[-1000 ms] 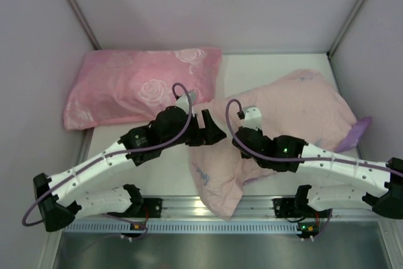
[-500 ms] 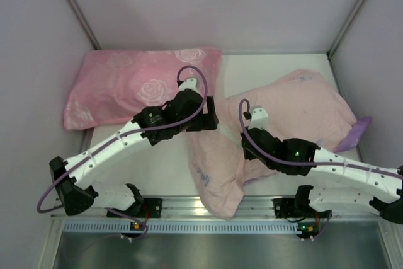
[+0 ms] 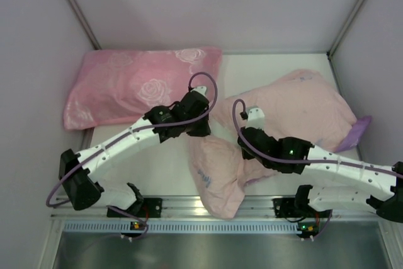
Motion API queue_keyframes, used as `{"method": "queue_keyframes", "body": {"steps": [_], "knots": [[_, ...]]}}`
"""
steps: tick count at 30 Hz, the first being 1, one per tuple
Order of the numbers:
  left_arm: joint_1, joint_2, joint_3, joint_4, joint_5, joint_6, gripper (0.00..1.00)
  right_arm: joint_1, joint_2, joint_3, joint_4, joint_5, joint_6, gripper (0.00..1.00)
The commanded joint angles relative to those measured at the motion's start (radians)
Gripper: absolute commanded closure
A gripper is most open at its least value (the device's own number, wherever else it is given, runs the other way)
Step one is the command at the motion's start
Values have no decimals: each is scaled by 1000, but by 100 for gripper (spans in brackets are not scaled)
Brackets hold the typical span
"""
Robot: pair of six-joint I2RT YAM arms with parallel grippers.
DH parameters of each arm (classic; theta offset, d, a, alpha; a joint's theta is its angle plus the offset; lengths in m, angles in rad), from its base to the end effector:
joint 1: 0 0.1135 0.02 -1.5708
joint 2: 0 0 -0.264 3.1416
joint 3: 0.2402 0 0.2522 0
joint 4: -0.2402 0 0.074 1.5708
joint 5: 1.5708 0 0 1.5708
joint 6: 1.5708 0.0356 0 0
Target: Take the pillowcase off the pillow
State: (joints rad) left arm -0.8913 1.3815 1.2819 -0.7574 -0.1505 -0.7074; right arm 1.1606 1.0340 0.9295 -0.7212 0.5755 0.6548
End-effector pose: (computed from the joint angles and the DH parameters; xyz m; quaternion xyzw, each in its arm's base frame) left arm 0.1873 -0.2234 0.3256 0.0596 0.9328 -0.2006 0.2934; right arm 0.0996 0.1805 0.2981 -0.1234 0.8905 0.1124 0.4232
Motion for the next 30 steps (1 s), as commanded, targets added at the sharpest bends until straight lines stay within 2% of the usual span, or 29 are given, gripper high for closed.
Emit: {"method": "queue_keyframes", "body": {"steps": [1, 2, 8, 11, 14, 20, 21, 23, 28, 30], "knots": [[-1, -137, -113, 157, 239, 5, 100, -30, 21, 5, 49, -17, -1, 100], [-1, -198, -145, 183, 328, -1, 100, -38, 27, 0, 61, -31, 5, 100], [-12, -422, -433, 311, 549, -59, 100, -104, 58, -31, 123, -115, 5, 100], [-17, -534, -587, 366, 608, -90, 100, -134, 93, -47, 184, -179, -7, 100], [-18, -624, -731, 375, 601, -138, 100, -166, 123, -44, 207, -187, -6, 100], [-18, -716, -927, 372, 510, -231, 100, -361, 49, -63, 209, -224, -49, 100], [-18, -720, -940, 372, 496, -237, 100, -410, 41, -60, 207, -241, -63, 100], [-18, -719, -952, 377, 459, -253, 100, -432, 15, -64, 207, -297, -90, 100], [-18, -648, -928, 426, 391, -247, 100, -414, -38, -162, 221, -427, -83, 100], [-18, -555, -911, 443, 335, -250, 100, -386, -55, -202, 230, -439, -58, 100]]}}
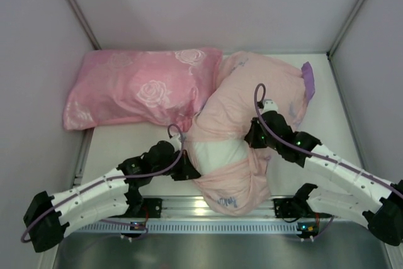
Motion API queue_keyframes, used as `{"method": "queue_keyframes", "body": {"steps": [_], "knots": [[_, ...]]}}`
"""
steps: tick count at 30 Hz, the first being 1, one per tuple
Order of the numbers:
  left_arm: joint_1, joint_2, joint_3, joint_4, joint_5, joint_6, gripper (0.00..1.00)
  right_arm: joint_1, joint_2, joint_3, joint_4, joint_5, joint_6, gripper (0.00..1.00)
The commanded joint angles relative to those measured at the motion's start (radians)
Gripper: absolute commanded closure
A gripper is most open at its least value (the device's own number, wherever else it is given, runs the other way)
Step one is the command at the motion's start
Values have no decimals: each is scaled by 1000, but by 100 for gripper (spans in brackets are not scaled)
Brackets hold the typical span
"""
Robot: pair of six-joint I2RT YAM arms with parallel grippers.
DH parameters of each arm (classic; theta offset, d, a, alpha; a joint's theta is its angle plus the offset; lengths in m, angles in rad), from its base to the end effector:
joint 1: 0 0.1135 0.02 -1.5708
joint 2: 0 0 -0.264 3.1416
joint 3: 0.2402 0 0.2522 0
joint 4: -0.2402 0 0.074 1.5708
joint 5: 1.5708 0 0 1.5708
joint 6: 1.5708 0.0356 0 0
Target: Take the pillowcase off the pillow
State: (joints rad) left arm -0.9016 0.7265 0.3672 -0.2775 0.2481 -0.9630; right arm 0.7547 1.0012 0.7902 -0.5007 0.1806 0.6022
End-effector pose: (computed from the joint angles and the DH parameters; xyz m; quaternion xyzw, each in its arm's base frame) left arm 0.0926 -0.1312 0.1944 0.0285 0.8874 -0.4246 0.1775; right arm 0.1590 0.1408 0.2720 -0.0315 0.9057 0.1965 0.3744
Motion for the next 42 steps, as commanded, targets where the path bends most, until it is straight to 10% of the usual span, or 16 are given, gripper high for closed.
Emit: {"method": "queue_keyframes", "body": {"steps": [1, 9, 15, 19, 20, 21, 25, 42], "knots": [[-8, 138, 25, -14, -87, 10, 100, 31, -47, -110, 19, -46, 22, 100], [35, 528, 336, 60, -305, 96, 100, 274, -138, -335, 93, -30, 218, 100], [210, 763, 694, -17, -152, 245, 100, 538, -29, -327, 192, 33, 367, 100], [221, 682, 736, -94, -127, 290, 100, 557, 4, -261, 189, 66, 352, 100], [221, 644, 722, -110, -122, 290, 92, 555, 1, -253, 191, 80, 347, 100], [219, 555, 679, -132, -112, 284, 60, 555, -4, -238, 189, 88, 341, 100], [219, 340, 580, -188, -43, 247, 22, 555, 25, -204, 185, 108, 308, 100], [-8, 359, 535, -318, -101, 173, 25, 557, 46, -194, 232, 140, 317, 100]]}}
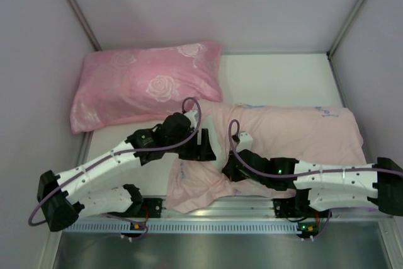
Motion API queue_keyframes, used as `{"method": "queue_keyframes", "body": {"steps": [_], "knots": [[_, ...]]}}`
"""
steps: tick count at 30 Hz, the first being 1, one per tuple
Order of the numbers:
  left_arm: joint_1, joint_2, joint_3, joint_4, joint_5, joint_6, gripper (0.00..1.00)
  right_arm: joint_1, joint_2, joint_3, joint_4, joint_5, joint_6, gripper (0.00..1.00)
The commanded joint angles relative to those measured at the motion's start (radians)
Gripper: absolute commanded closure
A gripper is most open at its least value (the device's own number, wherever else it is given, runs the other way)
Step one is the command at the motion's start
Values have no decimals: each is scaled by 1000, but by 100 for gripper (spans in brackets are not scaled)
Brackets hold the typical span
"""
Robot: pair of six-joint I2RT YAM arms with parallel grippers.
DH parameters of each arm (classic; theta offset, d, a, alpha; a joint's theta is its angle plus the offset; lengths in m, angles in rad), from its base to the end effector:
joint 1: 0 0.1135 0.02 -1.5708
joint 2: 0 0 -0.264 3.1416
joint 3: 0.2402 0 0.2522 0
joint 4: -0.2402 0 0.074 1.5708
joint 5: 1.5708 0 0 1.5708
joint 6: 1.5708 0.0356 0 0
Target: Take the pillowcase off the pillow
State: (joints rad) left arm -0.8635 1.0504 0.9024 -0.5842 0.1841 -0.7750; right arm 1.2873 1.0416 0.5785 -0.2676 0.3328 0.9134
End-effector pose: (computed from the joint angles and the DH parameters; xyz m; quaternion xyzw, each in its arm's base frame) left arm 0.1386 -0.1722 0.2929 0.0776 0.9070 -0.3535 0.2154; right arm 0.0707 0.2011 0.2138 -0.1010 0.8973 0.2899 0.3171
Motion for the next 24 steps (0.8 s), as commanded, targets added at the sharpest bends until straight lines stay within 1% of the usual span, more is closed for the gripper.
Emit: {"method": "queue_keyframes", "body": {"steps": [1, 3, 4, 5, 7, 10, 11, 13, 14, 16, 17, 18, 21, 22, 24], "knots": [[-80, 48, 6, -6, -47, -6, 24, 24, 11, 20, -1, -14, 1, 100], [-106, 57, 16, 3, -77, 28, 25, 26, 17, 21, -1, -12, -1, 100], [-109, 53, 23, 1, -84, 34, 26, 26, 20, 21, -1, -14, -2, 100], [-109, 50, 21, 3, -87, 40, 30, 24, 21, 21, -1, -15, -5, 100], [-109, 42, 12, 1, -94, 51, 42, 24, 12, 20, -2, -15, -7, 100], [-109, 37, -23, 1, -91, 48, 50, 24, -3, 20, -8, -14, -8, 100], [-111, 42, -43, 0, -87, 45, 61, 21, -8, 20, -10, -8, -8, 100], [-111, 42, -72, 0, -78, 19, 71, 15, -21, 24, -19, -6, -10, 100], [-112, 37, -89, 3, -80, 11, 79, 12, -26, 26, -22, -3, -13, 100], [-115, 22, -161, 1, -89, -13, 88, 4, -41, 38, -31, 3, -19, 100], [-118, -2, -189, 3, -95, -21, 97, -3, -46, 41, -44, 9, -21, 100], [-120, -19, -251, 3, -97, -45, 100, -8, -51, 49, -48, 11, -25, 100], [-126, -125, -344, 1, -95, -99, 100, -28, -61, 55, -61, 14, -34, 100], [-127, -198, -400, 1, -87, -115, 100, -34, -64, 57, -62, 14, -36, 100], [-127, -281, -454, 1, -66, -160, 100, -49, -64, 58, -65, 14, -44, 100]]}}
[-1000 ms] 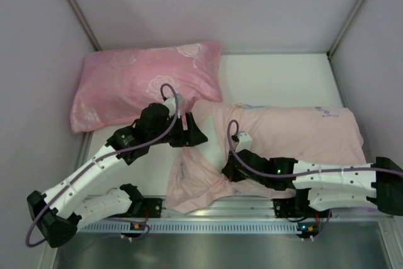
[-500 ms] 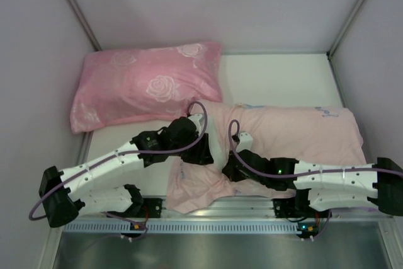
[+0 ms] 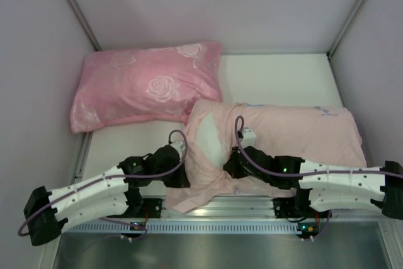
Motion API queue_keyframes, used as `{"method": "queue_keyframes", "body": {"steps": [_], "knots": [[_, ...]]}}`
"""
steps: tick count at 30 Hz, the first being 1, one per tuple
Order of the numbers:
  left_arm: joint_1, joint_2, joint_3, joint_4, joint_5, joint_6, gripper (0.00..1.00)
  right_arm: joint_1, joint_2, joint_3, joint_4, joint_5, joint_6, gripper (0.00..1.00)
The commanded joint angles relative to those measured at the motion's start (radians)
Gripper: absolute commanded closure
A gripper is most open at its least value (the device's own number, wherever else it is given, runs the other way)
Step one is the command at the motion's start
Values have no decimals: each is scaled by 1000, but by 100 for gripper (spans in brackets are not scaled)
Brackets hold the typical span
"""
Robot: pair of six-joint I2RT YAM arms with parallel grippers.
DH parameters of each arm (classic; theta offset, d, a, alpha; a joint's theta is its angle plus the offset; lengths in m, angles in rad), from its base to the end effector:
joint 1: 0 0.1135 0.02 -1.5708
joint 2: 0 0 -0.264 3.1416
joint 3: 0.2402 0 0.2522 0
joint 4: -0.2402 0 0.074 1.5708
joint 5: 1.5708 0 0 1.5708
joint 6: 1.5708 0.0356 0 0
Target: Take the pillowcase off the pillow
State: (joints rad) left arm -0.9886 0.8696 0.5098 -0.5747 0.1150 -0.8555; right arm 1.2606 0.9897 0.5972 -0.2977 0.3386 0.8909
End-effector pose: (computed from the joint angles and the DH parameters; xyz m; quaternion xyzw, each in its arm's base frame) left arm 0.0874 -0.1401 0.1972 0.0810 0.9450 -0.2818 0.1452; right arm 0.0745 0.1938 0.2274 -0.0933 0.8897 0.2973 0.3337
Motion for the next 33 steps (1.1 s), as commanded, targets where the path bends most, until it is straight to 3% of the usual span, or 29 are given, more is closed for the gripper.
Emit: {"method": "queue_keyframes", "body": {"steps": [1, 4, 7, 9, 10, 14, 17, 21, 24, 30, 33], "knots": [[-1, -182, -112, -11, 5, -95, 100, -26, -13, 41, -38, 10, -23, 100], [-1, -283, -180, -11, 14, -151, 100, -32, -5, 55, -50, 8, -38, 100], [-2, -326, -131, -13, 29, -151, 100, -32, 9, 73, -63, -15, -58, 100], [-1, -333, -67, -25, -15, -143, 75, -32, 10, 81, -75, -19, -60, 100], [-1, -307, -26, -57, -44, -137, 38, -32, 9, 79, -75, -23, -60, 100], [-1, -149, 281, -152, -205, -82, 18, -30, -2, 69, -73, -26, -55, 100], [1, -9, 402, -189, -294, -39, 10, -32, -2, 65, -73, -33, -53, 100], [24, 172, 550, -212, -328, 30, 8, -32, -9, 67, -73, -41, -55, 100], [39, 285, 564, -212, -328, 59, 8, -32, -29, 62, -77, -41, -55, 100], [64, 344, 535, -215, -328, 90, 9, -32, -63, 47, -78, -29, -50, 100], [64, 338, 498, -218, -292, 90, 14, -32, -60, 46, -78, -24, -50, 100]]}}
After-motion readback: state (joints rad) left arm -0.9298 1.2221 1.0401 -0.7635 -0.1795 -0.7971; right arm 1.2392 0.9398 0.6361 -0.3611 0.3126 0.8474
